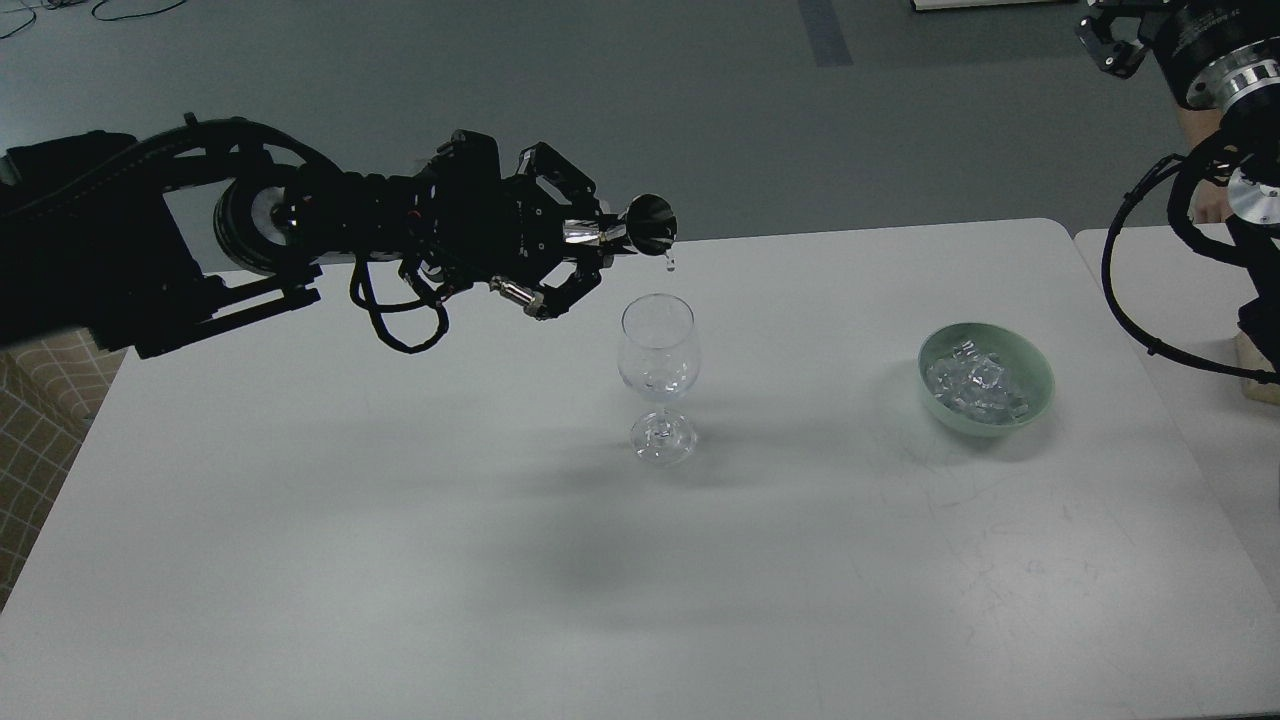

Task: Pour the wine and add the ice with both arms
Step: 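Tilt the jigger over the wine glass with the left gripper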

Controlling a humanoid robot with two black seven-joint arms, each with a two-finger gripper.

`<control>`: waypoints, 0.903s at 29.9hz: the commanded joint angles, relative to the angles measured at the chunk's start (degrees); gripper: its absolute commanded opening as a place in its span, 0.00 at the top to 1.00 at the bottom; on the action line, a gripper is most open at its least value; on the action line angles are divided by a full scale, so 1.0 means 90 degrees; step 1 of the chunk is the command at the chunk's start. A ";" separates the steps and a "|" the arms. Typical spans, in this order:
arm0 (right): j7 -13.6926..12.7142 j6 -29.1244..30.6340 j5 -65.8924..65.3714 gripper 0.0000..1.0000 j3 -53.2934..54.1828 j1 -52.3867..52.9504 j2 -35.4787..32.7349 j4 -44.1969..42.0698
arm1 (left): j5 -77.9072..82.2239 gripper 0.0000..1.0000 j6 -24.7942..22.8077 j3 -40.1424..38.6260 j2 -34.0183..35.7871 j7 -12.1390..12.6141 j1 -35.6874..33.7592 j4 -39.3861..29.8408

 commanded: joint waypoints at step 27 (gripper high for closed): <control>0.0001 0.0000 0.0000 0.00 0.0000 -0.0020 0.0000 -0.0009 | 0.0000 0.87 0.0009 0.0624 0.0029 -0.0156 -0.0554 0.0006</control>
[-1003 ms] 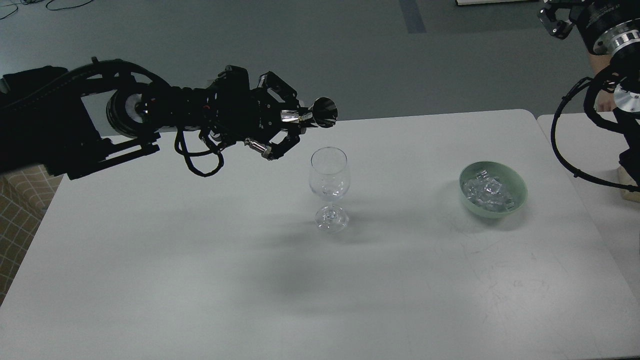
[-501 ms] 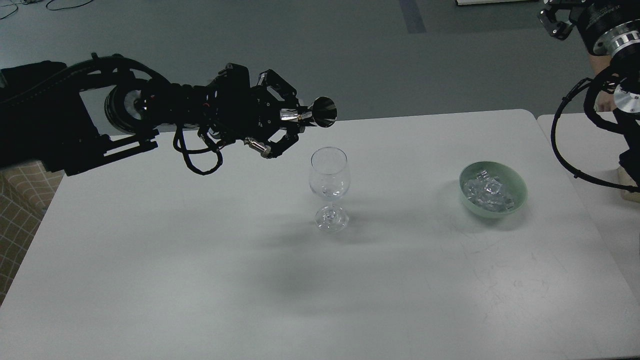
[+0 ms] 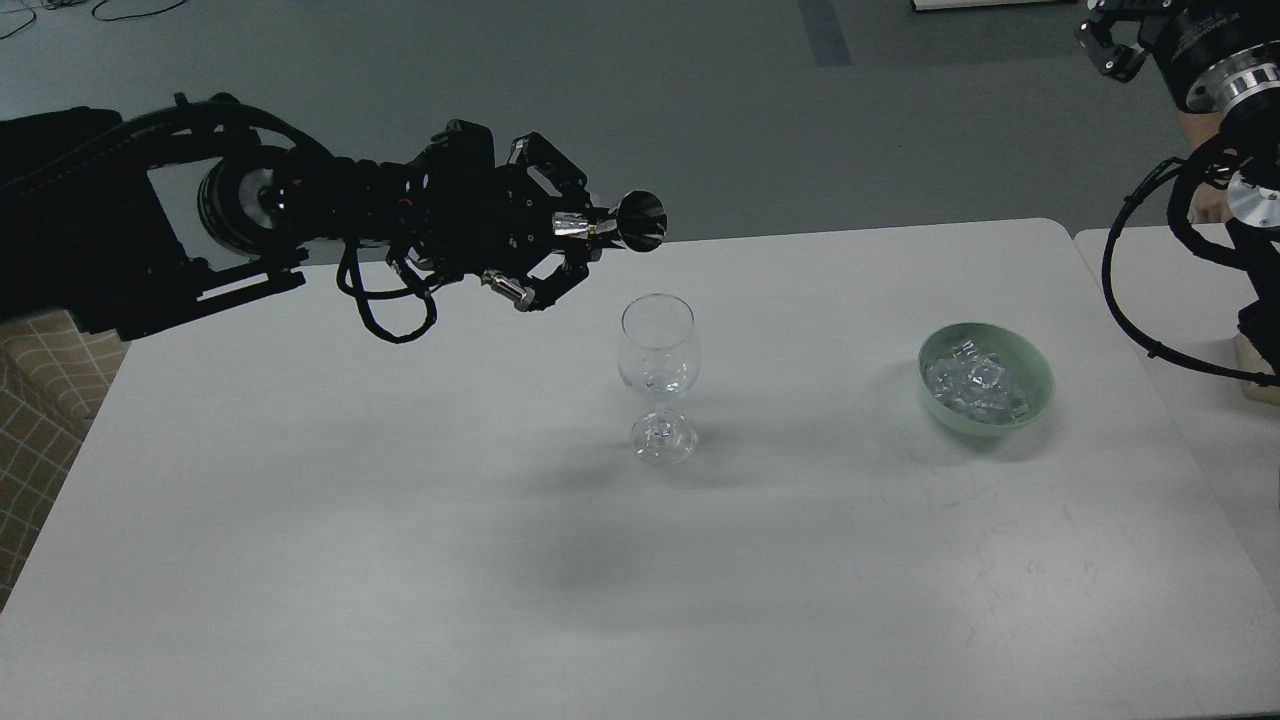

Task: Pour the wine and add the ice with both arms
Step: 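Tilt the jigger over the wine glass with the left gripper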

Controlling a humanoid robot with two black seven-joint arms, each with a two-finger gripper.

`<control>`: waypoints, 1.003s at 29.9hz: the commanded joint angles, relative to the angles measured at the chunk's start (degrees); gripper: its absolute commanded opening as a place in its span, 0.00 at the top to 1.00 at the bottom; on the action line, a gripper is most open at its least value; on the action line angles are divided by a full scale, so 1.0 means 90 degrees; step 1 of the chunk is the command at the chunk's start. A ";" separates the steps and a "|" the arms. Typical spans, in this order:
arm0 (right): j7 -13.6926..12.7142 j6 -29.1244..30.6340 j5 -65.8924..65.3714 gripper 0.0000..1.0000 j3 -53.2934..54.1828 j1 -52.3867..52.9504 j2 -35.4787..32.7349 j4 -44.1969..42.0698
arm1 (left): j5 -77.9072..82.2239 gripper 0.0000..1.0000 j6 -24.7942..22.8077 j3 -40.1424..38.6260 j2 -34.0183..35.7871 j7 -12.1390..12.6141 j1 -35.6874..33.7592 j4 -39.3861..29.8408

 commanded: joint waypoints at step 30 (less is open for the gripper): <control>0.0001 0.0000 0.0000 0.00 0.0010 0.0009 0.0010 0.0000 | 0.0000 0.86 0.0010 0.0637 0.0048 -0.0233 -0.0698 -0.0026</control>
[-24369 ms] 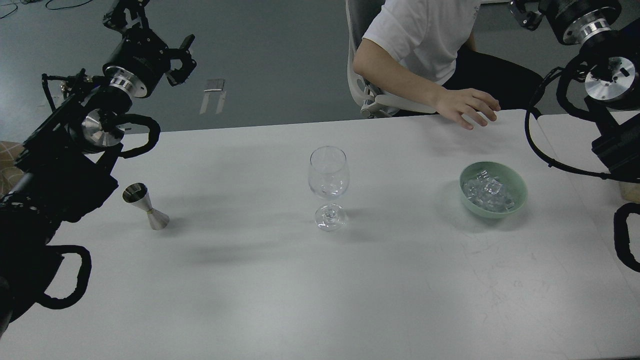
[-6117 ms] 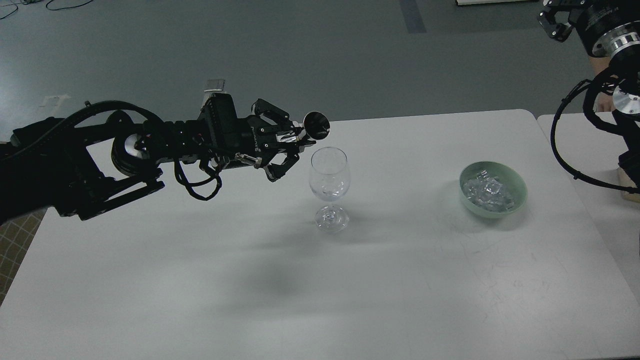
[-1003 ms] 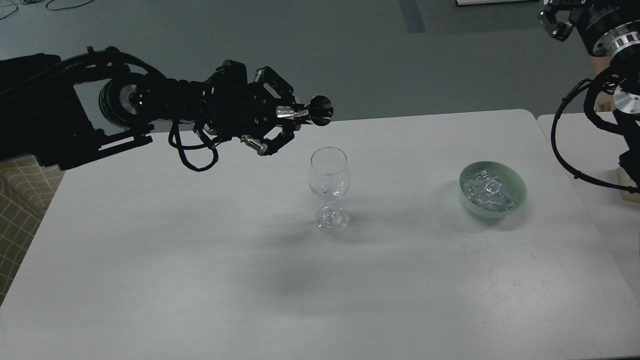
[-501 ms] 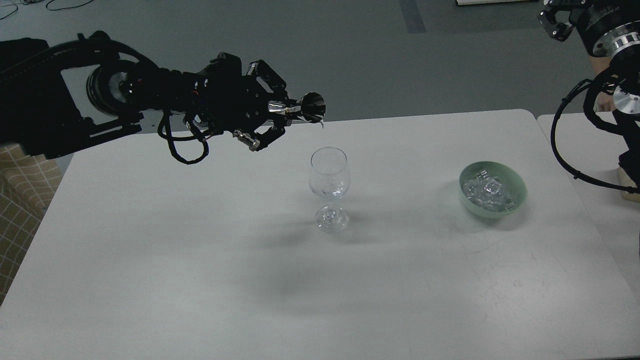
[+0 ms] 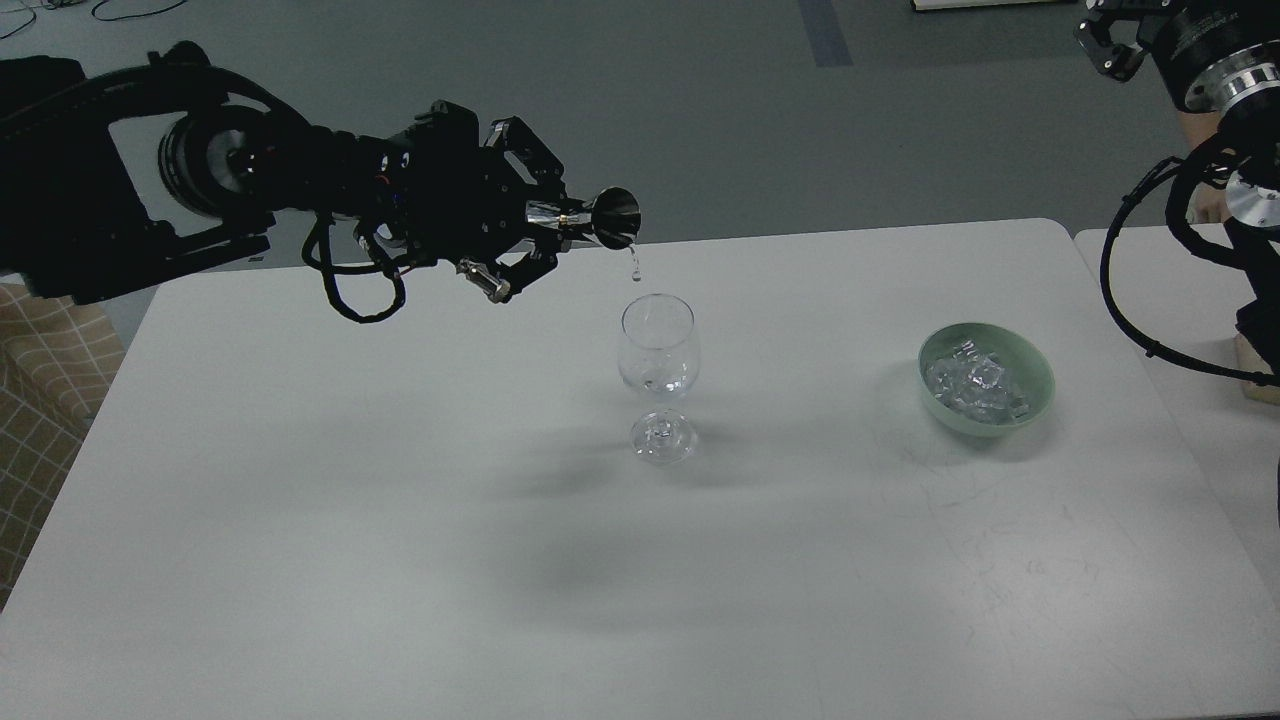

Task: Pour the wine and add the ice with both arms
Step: 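Tilt the jigger over the wine glass with the left gripper, then hold the tilted jigger above the glass, pouring liquid in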

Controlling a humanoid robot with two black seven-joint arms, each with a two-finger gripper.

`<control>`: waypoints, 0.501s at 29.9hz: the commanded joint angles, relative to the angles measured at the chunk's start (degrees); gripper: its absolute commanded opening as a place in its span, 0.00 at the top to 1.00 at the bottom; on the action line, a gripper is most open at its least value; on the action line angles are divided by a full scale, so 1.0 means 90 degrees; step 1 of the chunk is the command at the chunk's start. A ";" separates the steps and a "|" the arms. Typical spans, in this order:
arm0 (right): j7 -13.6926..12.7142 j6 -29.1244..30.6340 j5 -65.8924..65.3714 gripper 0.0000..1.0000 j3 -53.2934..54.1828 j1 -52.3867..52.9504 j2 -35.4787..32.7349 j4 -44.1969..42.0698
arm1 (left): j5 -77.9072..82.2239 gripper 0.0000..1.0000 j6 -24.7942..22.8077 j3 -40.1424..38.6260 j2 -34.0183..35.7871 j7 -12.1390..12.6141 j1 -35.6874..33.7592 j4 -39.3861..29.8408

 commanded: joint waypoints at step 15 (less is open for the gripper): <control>0.0001 0.0000 0.0000 0.00 0.0009 -0.0009 -0.0006 -0.0008 | 0.0000 0.86 -0.0001 0.0295 -0.0011 -0.0146 -0.0339 -0.0003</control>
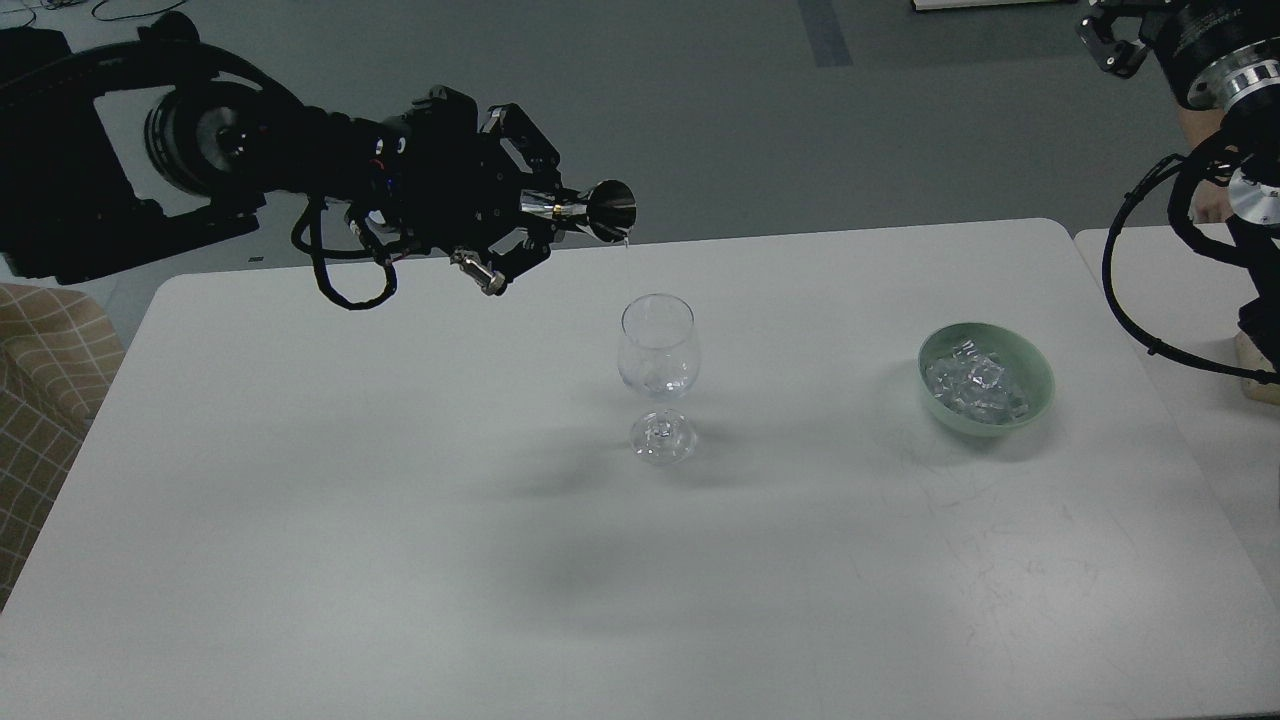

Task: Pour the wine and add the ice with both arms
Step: 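Hold the tilted jigger above the glass, pouring liquid in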

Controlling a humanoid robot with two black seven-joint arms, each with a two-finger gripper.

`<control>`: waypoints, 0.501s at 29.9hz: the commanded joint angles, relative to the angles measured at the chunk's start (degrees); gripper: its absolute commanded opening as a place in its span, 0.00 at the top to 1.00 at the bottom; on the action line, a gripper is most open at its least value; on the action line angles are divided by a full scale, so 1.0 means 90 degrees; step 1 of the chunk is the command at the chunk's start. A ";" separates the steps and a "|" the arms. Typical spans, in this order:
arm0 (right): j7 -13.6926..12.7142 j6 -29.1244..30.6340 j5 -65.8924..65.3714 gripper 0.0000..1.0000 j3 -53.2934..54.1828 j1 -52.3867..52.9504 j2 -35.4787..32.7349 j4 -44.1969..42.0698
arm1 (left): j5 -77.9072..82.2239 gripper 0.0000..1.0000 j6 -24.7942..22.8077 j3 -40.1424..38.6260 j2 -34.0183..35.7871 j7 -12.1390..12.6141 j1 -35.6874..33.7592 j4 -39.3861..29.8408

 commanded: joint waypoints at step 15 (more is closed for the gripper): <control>0.0000 0.0010 0.0000 0.00 0.0008 0.0005 0.0010 0.0000 | 0.0000 0.86 -0.0001 0.0272 -0.0022 -0.0159 -0.0308 -0.0019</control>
